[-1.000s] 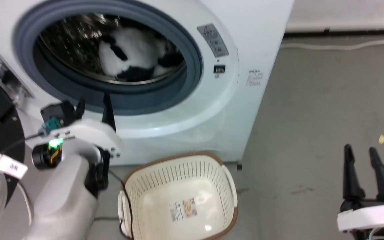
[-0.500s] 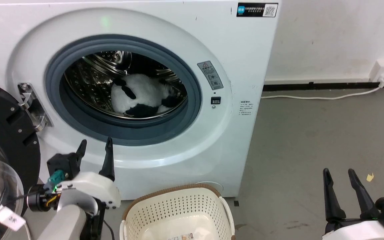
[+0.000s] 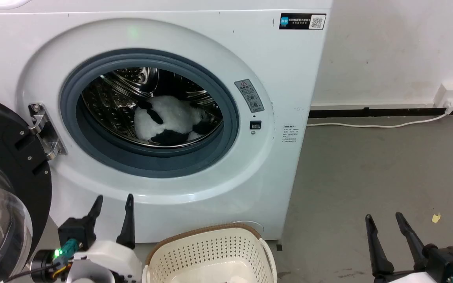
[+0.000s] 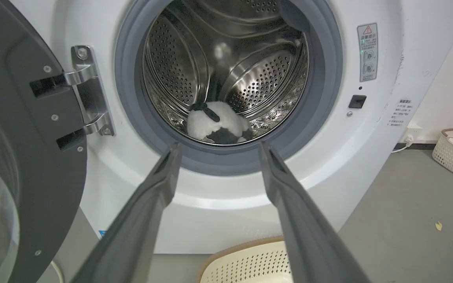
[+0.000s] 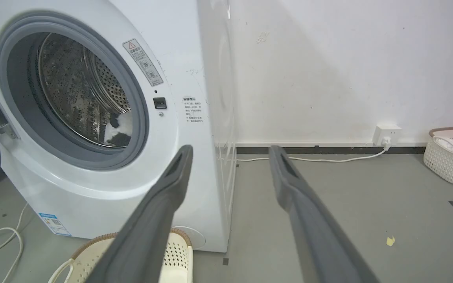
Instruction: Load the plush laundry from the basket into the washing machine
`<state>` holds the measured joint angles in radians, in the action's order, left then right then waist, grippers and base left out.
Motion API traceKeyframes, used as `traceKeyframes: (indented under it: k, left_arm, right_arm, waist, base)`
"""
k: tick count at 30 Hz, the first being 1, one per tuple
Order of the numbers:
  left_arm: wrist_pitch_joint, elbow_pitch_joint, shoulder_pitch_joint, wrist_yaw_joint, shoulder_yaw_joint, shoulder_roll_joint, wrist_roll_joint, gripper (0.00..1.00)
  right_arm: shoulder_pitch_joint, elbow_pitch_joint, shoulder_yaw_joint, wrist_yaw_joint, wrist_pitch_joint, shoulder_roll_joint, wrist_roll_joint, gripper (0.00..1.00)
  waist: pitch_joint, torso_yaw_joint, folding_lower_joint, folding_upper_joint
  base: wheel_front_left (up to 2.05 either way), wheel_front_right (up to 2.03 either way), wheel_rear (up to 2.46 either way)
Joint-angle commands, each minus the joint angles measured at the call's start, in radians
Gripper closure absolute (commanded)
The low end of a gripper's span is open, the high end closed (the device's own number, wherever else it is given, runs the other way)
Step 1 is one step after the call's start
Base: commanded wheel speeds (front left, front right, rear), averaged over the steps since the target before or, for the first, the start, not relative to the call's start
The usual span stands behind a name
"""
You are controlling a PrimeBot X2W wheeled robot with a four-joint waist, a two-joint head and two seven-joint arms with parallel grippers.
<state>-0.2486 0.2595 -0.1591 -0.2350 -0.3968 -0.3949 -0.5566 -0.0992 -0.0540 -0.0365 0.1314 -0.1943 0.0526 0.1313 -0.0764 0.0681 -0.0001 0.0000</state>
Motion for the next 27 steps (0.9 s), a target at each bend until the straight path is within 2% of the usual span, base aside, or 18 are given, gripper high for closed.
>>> traceKeyframes:
  k: [1,7,12,19,27]
  left_arm:
    - [-0.007,-0.005,0.017,-0.003,0.005,-0.002,-0.003,0.00]
    - [-0.009,-0.039,0.062,0.018,0.015,0.010,-0.036,0.00]
    - [-0.012,-0.086,0.095,0.011,0.058,0.023,-0.041,0.00]
    - [-0.013,-0.143,0.149,0.019,0.129,0.052,-0.003,0.00]
    - [-0.013,-0.150,0.180,0.045,0.139,0.076,0.057,0.00]
  right_arm:
    - [-0.013,-0.003,0.003,-0.001,-0.002,-0.002,-0.005,0.00]
    - [-0.028,-0.013,0.001,-0.001,-0.005,-0.002,0.001,0.00]
    - [-0.039,-0.017,0.003,-0.001,-0.009,-0.002,0.010,0.00]
    - [-0.051,-0.021,0.010,-0.001,-0.015,-0.002,0.020,0.00]
    - [-0.053,-0.027,0.017,-0.001,-0.018,-0.002,0.023,0.00]
  waist:
    - [0.000,0.001,0.0001,0.0000]
    - [0.001,0.010,0.0001,0.0000]
    - [0.001,0.015,0.0001,0.0000]
    - [0.001,0.016,0.0001,0.0000]
    - [0.001,0.011,0.0001,0.0000]
  base:
    - [0.00,0.00,0.00]
    - [0.00,0.00,0.00]
    - [0.00,0.00,0.00]
    - [0.00,0.00,0.00]
    - [0.00,0.00,0.00]
